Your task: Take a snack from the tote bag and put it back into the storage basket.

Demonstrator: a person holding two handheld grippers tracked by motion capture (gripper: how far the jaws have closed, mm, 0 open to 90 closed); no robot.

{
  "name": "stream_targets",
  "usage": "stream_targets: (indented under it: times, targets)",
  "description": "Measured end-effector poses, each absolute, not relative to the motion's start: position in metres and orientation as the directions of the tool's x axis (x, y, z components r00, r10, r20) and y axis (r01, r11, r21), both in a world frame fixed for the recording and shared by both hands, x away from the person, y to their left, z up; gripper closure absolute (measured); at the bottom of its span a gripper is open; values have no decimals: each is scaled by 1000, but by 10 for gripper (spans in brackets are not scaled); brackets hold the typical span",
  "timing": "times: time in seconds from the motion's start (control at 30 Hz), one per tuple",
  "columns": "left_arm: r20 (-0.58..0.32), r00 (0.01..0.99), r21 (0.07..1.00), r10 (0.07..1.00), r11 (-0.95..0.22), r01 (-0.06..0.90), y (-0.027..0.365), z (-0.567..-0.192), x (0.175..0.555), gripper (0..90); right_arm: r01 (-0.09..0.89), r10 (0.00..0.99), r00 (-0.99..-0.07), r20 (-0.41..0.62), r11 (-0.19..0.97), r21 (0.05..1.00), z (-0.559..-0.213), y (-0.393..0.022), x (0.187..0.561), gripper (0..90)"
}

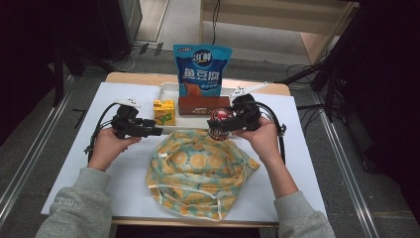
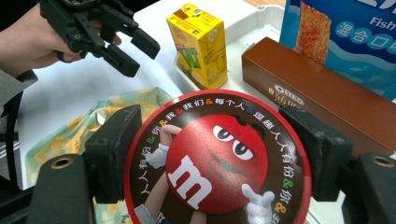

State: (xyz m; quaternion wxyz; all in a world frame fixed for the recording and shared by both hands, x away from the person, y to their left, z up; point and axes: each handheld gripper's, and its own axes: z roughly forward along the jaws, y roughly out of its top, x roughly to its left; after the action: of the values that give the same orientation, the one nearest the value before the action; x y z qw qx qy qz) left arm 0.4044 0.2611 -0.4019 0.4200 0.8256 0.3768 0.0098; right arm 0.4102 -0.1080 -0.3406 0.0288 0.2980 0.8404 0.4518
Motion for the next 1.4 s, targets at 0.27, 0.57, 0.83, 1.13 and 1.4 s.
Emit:
stream_targets:
  times: [0.27,0.57,0.83,1.13,1.4]
  targets:
    - [-301,716,706,630,-357,612,264,-401,400,425,478,540,-814,213,417,773,-341,-108,420,252]
    - [-301,713,704,633,-356,614,266,-401,399,424,481,556,-803,216,389,786,-340,-113,432,253]
    - [-302,714,705,631,-356,613,267,-401,398,424,493,579,-787,214,381,782,-346,-116,443,253]
    - [-303,716,705,629,-357,613,268,-401,398,423,507,601,-771,211,378,775,-352,-118,454,253]
    - [-307,715,705,628,-354,615,268,-401,398,423,518,631,-750,201,371,770,-360,-121,464,253]
